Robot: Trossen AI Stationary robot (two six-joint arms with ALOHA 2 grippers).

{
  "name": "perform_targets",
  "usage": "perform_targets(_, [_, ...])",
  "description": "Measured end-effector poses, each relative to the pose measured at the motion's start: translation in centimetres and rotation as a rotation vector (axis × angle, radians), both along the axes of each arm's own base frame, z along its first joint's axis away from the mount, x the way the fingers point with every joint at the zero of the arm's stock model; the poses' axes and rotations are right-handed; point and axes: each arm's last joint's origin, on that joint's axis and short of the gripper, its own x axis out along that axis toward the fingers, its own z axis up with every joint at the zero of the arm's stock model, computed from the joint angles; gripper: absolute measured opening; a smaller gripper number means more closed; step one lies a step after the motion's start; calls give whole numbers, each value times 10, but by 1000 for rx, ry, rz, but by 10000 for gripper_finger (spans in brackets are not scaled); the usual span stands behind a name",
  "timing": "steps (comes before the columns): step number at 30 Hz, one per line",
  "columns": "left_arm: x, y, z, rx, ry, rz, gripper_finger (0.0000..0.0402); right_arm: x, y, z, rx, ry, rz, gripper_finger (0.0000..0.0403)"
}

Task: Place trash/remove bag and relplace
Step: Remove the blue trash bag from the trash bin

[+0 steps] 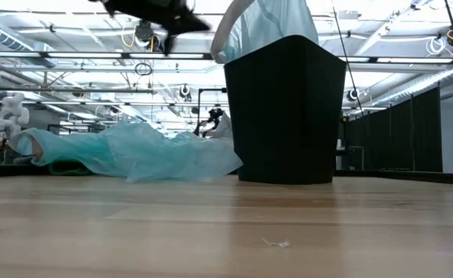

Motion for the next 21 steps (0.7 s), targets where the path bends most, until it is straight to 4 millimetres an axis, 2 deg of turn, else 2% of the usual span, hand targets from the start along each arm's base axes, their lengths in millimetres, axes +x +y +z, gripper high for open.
perform_targets(4, [-22,-2,-18,-37,223,124,0,-1,-1,0,-7,4,-16,0])
perform_targets(9, [-17,-3,-51,-130,294,68,0,-1,-1,0,-9,3,-17,0])
perform_targets(14, [15,-3,-67,-176,227,-22,0,-1,-1,1,-9,0,-15,0])
perform_targets(17, [35,-3,-62,-184,116,-73,0,0,0,1,4,-10,-13,0])
perform_targets(21, [56,-4,-52,-162,63,-107,0,1,2,-1,32,-10,2,0])
